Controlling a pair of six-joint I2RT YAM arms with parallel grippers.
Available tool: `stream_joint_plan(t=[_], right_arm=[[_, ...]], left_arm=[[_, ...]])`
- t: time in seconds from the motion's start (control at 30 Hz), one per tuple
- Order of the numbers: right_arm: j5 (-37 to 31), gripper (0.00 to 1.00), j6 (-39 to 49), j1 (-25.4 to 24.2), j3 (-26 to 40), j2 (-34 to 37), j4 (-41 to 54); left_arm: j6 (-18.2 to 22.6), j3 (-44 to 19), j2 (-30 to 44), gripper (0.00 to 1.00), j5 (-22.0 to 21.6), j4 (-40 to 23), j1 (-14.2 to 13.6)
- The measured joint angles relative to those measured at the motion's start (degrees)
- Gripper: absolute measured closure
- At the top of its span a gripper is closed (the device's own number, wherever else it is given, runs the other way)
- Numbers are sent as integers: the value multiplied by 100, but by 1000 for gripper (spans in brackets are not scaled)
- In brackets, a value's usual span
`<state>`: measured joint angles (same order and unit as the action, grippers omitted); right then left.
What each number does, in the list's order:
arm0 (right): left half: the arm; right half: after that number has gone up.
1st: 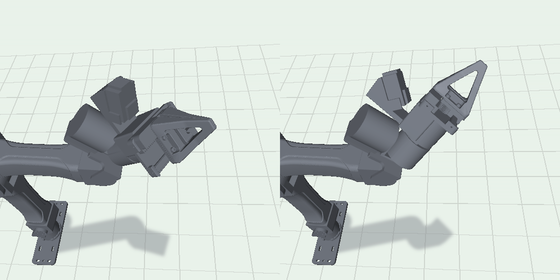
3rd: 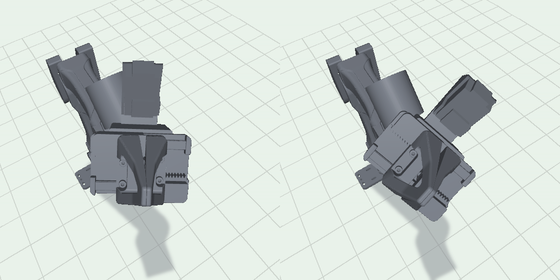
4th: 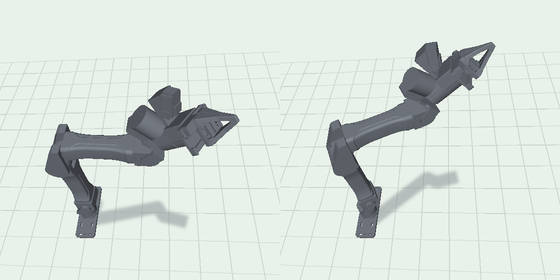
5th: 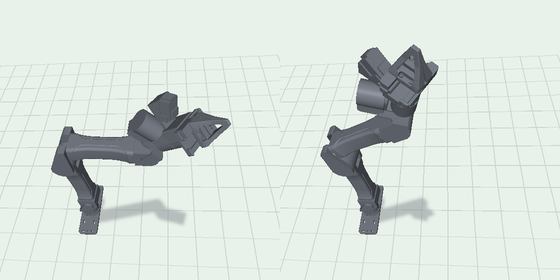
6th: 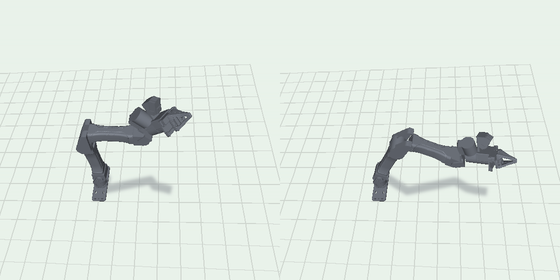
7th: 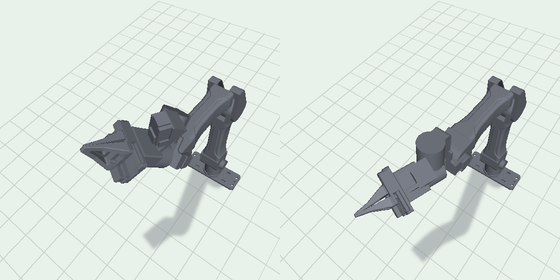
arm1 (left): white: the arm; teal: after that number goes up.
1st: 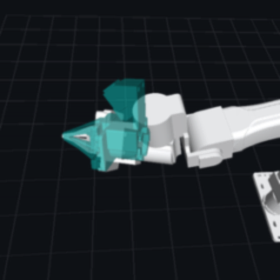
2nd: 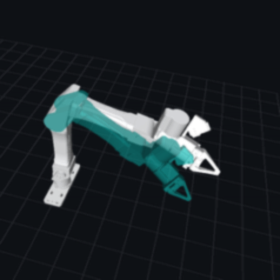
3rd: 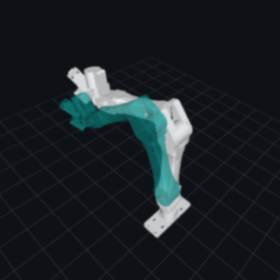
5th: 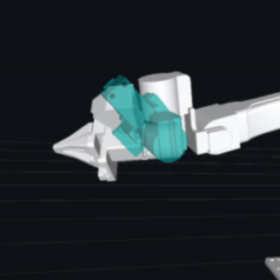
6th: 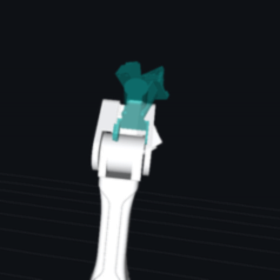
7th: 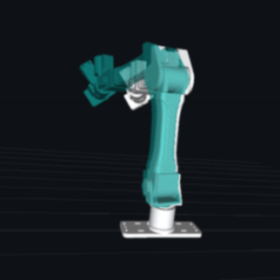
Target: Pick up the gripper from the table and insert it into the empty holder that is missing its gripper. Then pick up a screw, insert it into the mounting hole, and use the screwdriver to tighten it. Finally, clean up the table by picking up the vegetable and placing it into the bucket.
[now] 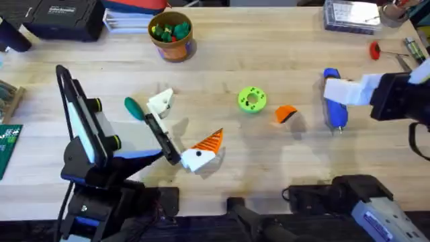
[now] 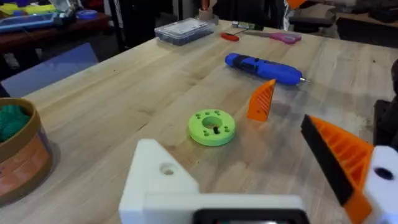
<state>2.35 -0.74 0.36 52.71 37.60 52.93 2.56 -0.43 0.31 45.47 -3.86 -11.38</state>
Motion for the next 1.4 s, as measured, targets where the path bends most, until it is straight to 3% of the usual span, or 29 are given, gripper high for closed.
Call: stream_joint_plan(t=[0.17,0.33,0.47,0.63,0.93,1.23,1.4], right_arm=[[498,8,127,33,40,127,552],[668,8,165,382,164,815,1104],[715,7,167,703,190,1331,1082],[745,8,229,752,219,1841,657],[496,8,148,1144,264,3034,550],[165,8,-275,1513,264,3442,432],[66,111,-397,1513,264,3696,423]], left_arm=[[-1,0,-1,15,0,0,0],[-1,0,-1,15,2,0,0],[-1,0,1,16,0,0,0],[-14,0,-1,15,2,0,0],[-306,0,-1,15,2,2,0],[-458,0,-1,15,11,0,0],[-476,0,1,15,20,0,0]])
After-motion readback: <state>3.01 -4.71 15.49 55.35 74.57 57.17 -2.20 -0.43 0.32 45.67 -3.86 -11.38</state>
